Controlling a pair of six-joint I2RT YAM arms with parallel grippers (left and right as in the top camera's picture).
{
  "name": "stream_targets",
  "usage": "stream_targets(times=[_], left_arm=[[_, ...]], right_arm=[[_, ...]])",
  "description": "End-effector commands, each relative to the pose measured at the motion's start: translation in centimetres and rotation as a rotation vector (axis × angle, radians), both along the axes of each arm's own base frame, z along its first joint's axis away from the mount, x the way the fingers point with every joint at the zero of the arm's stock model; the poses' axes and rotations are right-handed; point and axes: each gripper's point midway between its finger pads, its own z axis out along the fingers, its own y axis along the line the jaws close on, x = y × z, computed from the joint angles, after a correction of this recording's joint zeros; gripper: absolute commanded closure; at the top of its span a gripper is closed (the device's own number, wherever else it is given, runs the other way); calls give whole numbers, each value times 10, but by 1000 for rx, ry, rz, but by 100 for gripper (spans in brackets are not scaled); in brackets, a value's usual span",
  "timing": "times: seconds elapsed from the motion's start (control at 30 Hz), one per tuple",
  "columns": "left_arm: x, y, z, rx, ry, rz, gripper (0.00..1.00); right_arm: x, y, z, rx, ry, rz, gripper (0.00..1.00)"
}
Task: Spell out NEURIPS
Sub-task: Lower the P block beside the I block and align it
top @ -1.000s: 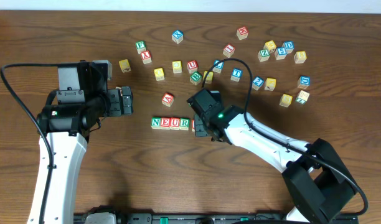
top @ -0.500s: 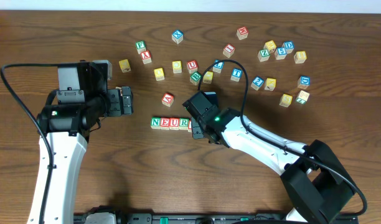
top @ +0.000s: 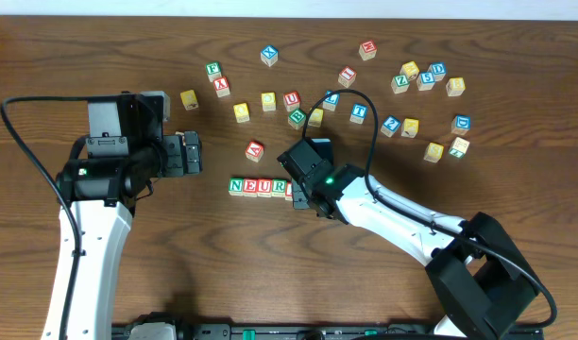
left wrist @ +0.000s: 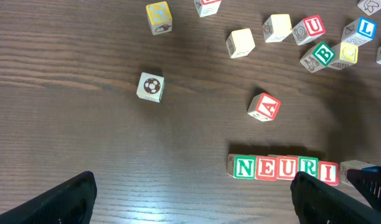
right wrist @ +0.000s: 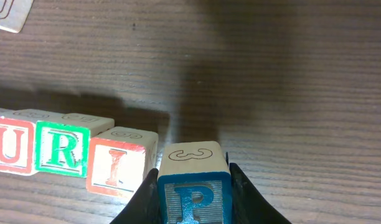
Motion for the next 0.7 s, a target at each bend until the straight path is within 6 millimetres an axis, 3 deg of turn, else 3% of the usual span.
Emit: stream_targets(times=[0.0,0.27,0.67], left_arm=[[4,3,9,12,-25,0,2],[4,3,9,12,-25,0,2],[4,3,9,12,-25,0,2]], right_arm=[[-2,-7,-2,-38,-23,-18,89],[-10,-14,-16,-47,-8,-30,87],[-2,-6,-12,-8,-41,-28,86]])
